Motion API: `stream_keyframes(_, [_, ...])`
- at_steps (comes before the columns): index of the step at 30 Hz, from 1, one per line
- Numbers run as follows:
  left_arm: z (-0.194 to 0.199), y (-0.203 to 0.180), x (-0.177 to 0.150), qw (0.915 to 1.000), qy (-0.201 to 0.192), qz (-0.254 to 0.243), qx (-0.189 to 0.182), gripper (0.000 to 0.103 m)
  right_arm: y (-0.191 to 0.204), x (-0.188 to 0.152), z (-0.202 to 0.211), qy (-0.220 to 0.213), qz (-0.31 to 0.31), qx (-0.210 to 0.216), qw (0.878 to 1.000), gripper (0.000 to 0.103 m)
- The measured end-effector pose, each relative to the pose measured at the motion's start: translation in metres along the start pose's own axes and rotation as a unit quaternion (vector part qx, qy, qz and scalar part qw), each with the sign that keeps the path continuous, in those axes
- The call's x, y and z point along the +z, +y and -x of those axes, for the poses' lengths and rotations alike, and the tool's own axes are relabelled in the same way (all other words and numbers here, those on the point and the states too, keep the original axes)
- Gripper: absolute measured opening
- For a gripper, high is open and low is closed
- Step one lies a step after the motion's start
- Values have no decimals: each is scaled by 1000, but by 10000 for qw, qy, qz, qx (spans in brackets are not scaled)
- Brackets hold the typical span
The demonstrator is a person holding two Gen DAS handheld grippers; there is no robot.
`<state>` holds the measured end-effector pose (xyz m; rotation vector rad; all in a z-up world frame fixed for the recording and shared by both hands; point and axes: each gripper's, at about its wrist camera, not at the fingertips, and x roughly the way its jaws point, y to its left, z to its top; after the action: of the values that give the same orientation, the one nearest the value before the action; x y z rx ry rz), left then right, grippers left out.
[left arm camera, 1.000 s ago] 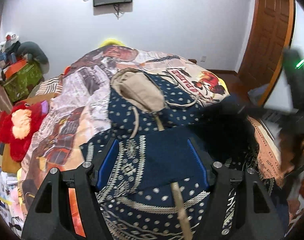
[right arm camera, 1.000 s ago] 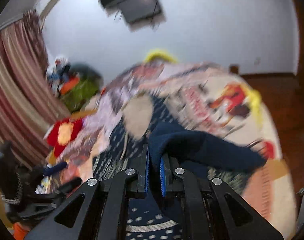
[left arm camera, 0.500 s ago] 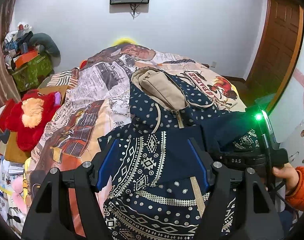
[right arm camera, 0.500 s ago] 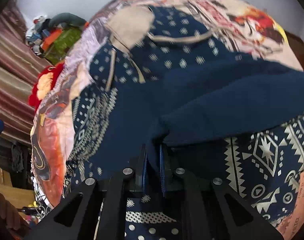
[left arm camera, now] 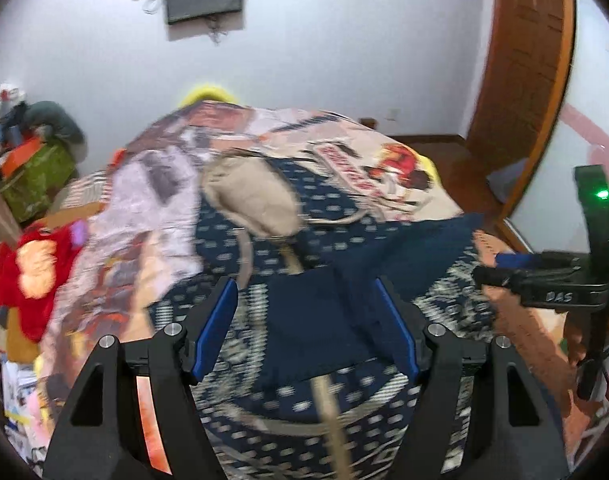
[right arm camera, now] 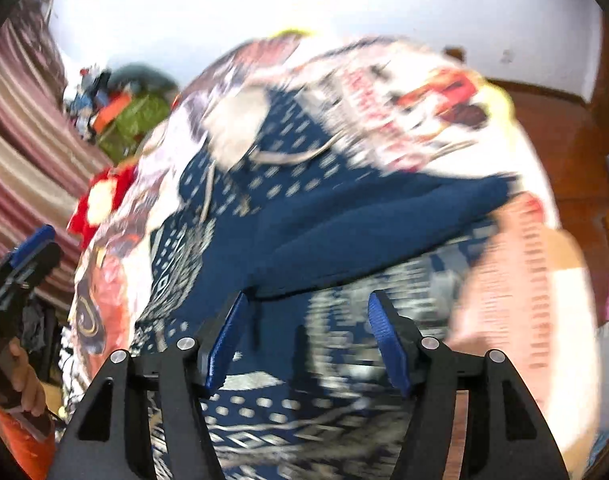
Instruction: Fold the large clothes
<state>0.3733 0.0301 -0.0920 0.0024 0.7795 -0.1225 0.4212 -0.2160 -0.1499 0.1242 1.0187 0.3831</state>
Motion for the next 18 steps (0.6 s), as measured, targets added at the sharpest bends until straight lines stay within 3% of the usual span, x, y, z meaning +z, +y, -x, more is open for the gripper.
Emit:
stream_keyframes(7, [-75, -81, 17, 9940, 751, -619, -502, 70, -67, -7, 54, -584, 125, -807, 9949, 70])
stream_keyframes(12, [-133, -140, 22, 9864, 1103, -1083, -555, 70, -104, -17, 56, -495, 106, -1050, 9932, 72])
stream_keyframes(16, [-163, -166, 28, 9834, 1202, -1218, -606, 70, -124, -26, 44, -305, -95, -990, 9946, 72])
stream_keyframes(18, [-175, -173, 30, 9828, 1195, -1319, -493, 62, -129, -30, 38, -236, -125, -966, 9950, 72])
